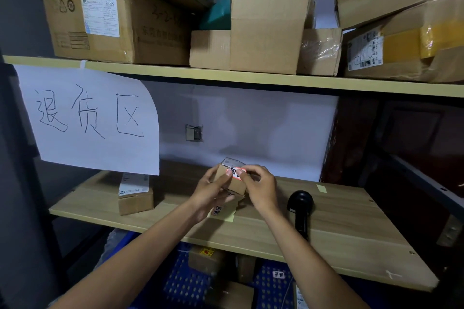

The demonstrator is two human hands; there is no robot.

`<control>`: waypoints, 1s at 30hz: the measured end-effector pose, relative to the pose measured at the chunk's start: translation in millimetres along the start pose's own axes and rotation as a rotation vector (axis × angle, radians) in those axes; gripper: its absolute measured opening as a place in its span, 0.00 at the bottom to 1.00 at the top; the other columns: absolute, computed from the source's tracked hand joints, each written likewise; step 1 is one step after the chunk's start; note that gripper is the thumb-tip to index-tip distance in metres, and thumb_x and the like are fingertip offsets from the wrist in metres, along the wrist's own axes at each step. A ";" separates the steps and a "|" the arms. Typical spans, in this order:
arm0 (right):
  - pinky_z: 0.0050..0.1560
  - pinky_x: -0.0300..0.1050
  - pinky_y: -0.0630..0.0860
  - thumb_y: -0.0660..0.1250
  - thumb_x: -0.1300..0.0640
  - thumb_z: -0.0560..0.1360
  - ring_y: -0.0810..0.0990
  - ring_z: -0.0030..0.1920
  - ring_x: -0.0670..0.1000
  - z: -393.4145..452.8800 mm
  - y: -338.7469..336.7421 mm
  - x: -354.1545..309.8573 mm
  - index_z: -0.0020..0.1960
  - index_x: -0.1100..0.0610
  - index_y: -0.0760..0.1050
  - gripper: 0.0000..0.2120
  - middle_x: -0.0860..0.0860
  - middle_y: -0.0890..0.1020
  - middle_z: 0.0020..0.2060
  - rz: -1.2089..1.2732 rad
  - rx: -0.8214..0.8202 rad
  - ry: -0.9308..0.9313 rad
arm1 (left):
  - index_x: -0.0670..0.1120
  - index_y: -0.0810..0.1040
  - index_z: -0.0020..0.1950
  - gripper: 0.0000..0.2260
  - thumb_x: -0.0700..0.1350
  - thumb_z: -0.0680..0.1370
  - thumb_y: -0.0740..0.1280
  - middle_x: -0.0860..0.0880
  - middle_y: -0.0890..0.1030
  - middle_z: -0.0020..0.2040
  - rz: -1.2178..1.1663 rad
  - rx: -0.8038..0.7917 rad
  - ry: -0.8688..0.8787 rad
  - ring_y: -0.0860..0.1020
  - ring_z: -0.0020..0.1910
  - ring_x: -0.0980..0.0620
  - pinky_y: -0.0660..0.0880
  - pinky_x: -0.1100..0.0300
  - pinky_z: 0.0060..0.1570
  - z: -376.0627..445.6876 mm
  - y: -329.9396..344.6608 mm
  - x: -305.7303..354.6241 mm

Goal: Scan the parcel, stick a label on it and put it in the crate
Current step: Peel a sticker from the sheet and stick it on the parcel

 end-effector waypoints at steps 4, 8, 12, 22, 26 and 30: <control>0.57 0.44 0.77 0.73 0.58 0.73 0.82 0.52 0.49 -7.3 -2.1 -0.4 0.51 0.53 0.84 0.07 0.48 0.83 0.48 -0.025 -0.077 -0.004 | 0.52 0.73 0.68 0.21 0.50 0.75 0.70 0.43 0.82 0.57 0.081 0.020 0.013 0.85 0.48 0.44 0.83 0.54 0.45 -9.8 -2.9 4.1; 0.57 0.43 0.77 0.71 0.62 0.74 0.82 0.55 0.50 -14.1 -2.5 -7.3 0.57 0.54 0.81 0.12 0.52 0.84 0.53 -0.019 -0.138 -0.001 | 0.51 0.72 0.69 0.22 0.49 0.75 0.70 0.42 0.80 0.60 0.119 0.114 0.086 0.82 0.52 0.44 0.83 0.51 0.45 -17.5 -6.5 13.4; 0.53 0.51 0.82 0.70 0.64 0.75 0.83 0.54 0.54 -23.6 6.1 -10.1 0.69 0.55 0.72 0.24 0.55 0.81 0.54 -0.016 -0.234 0.092 | 0.47 0.69 0.71 0.28 0.48 0.73 0.73 0.45 0.79 0.61 0.247 0.224 0.273 0.79 0.59 0.48 0.78 0.47 0.59 -24.3 -7.7 30.6; 0.50 0.50 0.83 0.63 0.57 0.81 0.82 0.58 0.56 -43.8 7.7 -20.2 0.74 0.55 0.63 0.23 0.59 0.80 0.59 0.105 -0.434 0.198 | 0.48 0.78 0.66 0.22 0.45 0.72 0.73 0.46 0.83 0.57 0.700 0.072 0.464 0.82 0.54 0.46 0.80 0.59 0.50 -40.4 4.5 61.6; 0.41 0.46 0.83 0.63 0.56 0.81 0.83 0.46 0.54 -51.7 2.7 -26.6 0.67 0.58 0.65 0.17 0.58 0.82 0.51 0.046 -0.472 0.236 | 0.43 0.76 0.67 0.22 0.42 0.74 0.72 0.45 0.81 0.60 0.715 -0.009 0.405 0.80 0.56 0.50 0.76 0.55 0.60 -47.7 6.4 66.2; 0.37 0.44 0.82 0.63 0.58 0.81 0.84 0.38 0.53 -64.7 6.5 -36.8 0.62 0.58 0.64 0.13 0.58 0.82 0.48 0.095 -0.505 0.271 | 0.42 0.76 0.65 0.19 0.40 0.74 0.72 0.45 0.82 0.56 0.707 -0.074 0.348 0.80 0.52 0.52 0.77 0.65 0.50 -57.0 4.2 67.2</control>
Point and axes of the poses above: each hand's wrist, its own z-axis towards the middle knuckle, its own y-axis out of the palm, x = y × z, the point moved 7 cm from there along z, towards the middle knuckle
